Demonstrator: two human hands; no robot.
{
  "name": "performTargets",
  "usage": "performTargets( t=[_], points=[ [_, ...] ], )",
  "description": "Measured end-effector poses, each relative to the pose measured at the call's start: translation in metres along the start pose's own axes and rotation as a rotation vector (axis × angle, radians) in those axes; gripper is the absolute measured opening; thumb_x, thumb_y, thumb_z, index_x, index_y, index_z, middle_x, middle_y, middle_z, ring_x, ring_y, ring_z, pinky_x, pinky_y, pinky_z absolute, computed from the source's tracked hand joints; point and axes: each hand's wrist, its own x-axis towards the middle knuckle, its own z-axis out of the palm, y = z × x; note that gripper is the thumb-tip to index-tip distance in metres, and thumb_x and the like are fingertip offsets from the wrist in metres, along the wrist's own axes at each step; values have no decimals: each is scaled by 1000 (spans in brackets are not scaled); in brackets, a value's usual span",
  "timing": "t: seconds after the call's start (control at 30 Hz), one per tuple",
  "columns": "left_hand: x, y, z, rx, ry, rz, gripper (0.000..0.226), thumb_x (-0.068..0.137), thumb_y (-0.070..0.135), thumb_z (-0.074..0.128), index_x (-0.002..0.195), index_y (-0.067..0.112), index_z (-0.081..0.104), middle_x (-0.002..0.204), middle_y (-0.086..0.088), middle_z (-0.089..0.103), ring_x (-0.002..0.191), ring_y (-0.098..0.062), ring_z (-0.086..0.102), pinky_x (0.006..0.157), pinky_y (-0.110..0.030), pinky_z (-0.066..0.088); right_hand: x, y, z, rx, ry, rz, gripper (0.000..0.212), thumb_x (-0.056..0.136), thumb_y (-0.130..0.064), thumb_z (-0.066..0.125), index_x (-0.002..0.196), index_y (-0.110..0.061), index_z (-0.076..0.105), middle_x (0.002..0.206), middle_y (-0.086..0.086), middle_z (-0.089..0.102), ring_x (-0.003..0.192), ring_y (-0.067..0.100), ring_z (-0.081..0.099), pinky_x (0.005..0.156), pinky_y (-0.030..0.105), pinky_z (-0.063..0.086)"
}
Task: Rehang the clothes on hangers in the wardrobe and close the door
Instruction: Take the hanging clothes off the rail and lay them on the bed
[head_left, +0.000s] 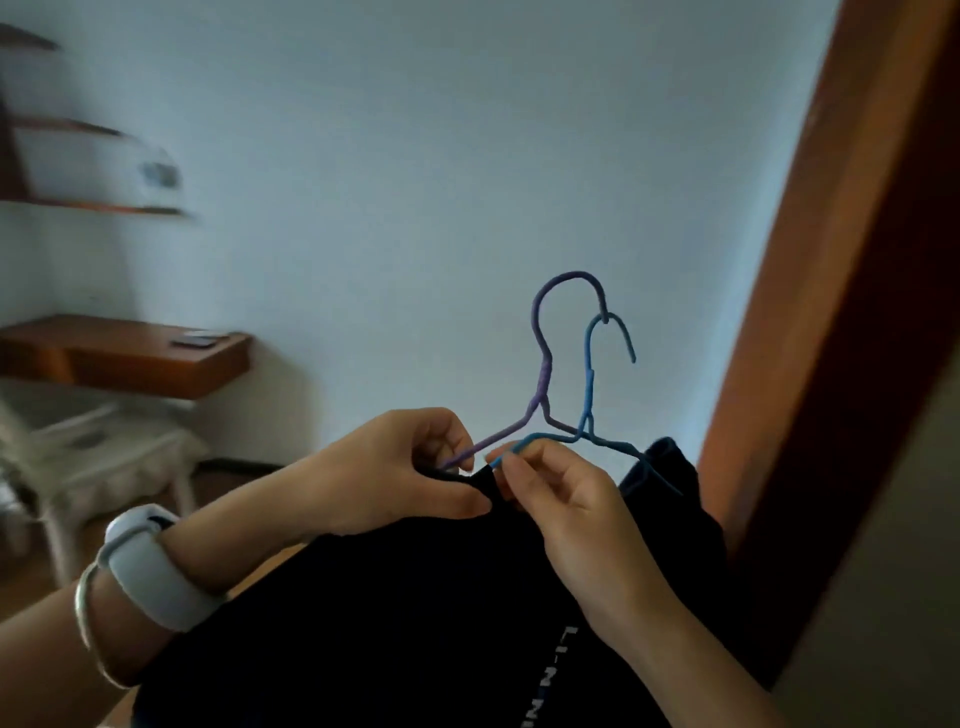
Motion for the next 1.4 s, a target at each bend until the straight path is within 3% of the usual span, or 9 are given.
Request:
performTargets(
  t=[0.1,0.23,0.33,0.47,0.67,0.87,1.03,1.27,1.4],
  points=[
    [-9,-24,-35,39,95,-47,27,46,43,68,66,27,57,57,9,54,54,-7,43,57,-23,35,32,6,37,-14,-114,-33,21,93,-24,48,93,-13,66,83,10,70,81,20,65,77,31,53],
    [-2,-54,-79,55,164,-88,29,46,39,65,68,22,58,59,7,59,57,-9,47,58,-24,38,83,13,76,-31,-216,-89,21,95,-23,46,94,-19,67,78,-6,68,73,2,62,73,17,50],
    [13,-75,-106,63,214,-105,25,48,38,65,67,23,57,62,6,59,61,-14,47,63,-31,37,119,17,94,-58,-243,-143,20,94,-21,47,89,-24,66,76,-3,64,67,1,56,64,11,46],
    [31,-98,-131,134,284,-107,21,51,33,63,68,24,56,59,9,56,56,-9,45,60,-25,37,163,23,110,-125,-281,-249,23,93,-21,50,80,-34,63,74,-6,65,71,3,59,69,15,48],
    [65,-131,-171,267,380,-131,32,47,42,55,73,23,56,65,2,56,57,-9,45,62,-26,40,260,65,96,-231,89,-331,12,87,-18,58,92,-29,61,87,-10,63,78,0,58,73,8,45],
    [123,-174,-196,408,400,-173,26,56,36,58,77,21,55,77,-9,64,65,-18,52,70,-41,49,392,124,85,-746,56,-505,45,89,-25,57,133,-24,48,125,3,55,116,26,45,93,38,38],
    [187,-219,-224,413,474,-256,40,51,42,55,82,16,57,83,-15,64,71,-27,56,74,-44,50,507,160,101,-796,-40,-847,36,87,-18,52,121,-16,61,111,4,69,103,29,63,87,37,46],
    [275,-262,-279,246,574,-449,11,75,14,63,83,18,57,67,4,55,48,1,47,52,-10,40,646,170,119,-741,-57,-1078,33,86,-13,47,116,-20,59,71,2,65,68,28,62,58,28,51],
    [286,-293,-299,94,726,-525,17,61,16,63,77,21,59,74,-2,58,61,-8,50,54,-13,42,695,181,151,-587,-97,-1176,34,85,-9,55,115,-25,49,71,3,63,66,26,60,51,28,49]
  ],
)
